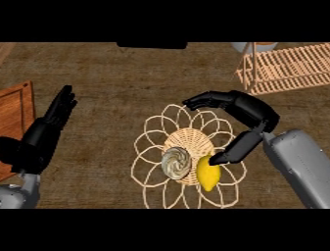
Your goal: Pick the cupcake from the placemat and place it in the tiered shelf
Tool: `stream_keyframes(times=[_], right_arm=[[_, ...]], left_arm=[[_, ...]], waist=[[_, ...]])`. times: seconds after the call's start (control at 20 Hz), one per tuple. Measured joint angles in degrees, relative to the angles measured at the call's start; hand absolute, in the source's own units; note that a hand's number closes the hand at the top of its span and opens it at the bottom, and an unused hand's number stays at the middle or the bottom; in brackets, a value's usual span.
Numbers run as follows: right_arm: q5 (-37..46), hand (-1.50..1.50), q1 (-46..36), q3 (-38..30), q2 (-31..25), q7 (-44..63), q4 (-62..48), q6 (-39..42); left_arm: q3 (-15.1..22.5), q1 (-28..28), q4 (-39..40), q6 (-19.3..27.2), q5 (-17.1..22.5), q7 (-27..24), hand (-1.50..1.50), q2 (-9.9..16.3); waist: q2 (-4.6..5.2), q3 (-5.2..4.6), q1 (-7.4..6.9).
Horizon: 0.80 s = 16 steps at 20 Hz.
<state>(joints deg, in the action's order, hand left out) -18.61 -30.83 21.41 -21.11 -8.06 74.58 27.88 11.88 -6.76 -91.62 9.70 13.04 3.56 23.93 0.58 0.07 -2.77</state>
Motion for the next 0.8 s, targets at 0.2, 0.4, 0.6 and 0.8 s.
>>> stream_keyframes(times=[0.2, 0.4, 0.6, 0.8], right_arm=[[3.36, -1.50, -2.49, -0.48, -1.85, -3.05, -2.19, 5.78], [8.23, -1.50, -5.42, -0.32, -3.47, -3.10, -0.71, 7.06], [13.41, -1.50, -7.24, 1.44, -4.50, -1.54, 2.76, 7.79], [15.47, -1.50, -7.66, 2.56, -3.32, 3.90, 6.63, 9.38]], left_arm=[[-1.69, 0.90, -0.82, -0.83, 0.37, 1.20, 0.00, 0.26], [-2.28, 1.90, -1.78, -0.81, -0.36, 1.96, 0.00, 0.19], [-3.26, 2.14, -2.14, -1.32, -0.38, 2.35, 0.00, 0.19], [-4.21, 3.20, -3.10, -2.14, -0.74, 2.62, 0.00, 0.04]], waist=[[-0.32, -0.03, 1.37], [-0.52, -0.05, 1.98], [-0.63, -0.08, 2.34], [-0.69, -0.10, 2.51]])
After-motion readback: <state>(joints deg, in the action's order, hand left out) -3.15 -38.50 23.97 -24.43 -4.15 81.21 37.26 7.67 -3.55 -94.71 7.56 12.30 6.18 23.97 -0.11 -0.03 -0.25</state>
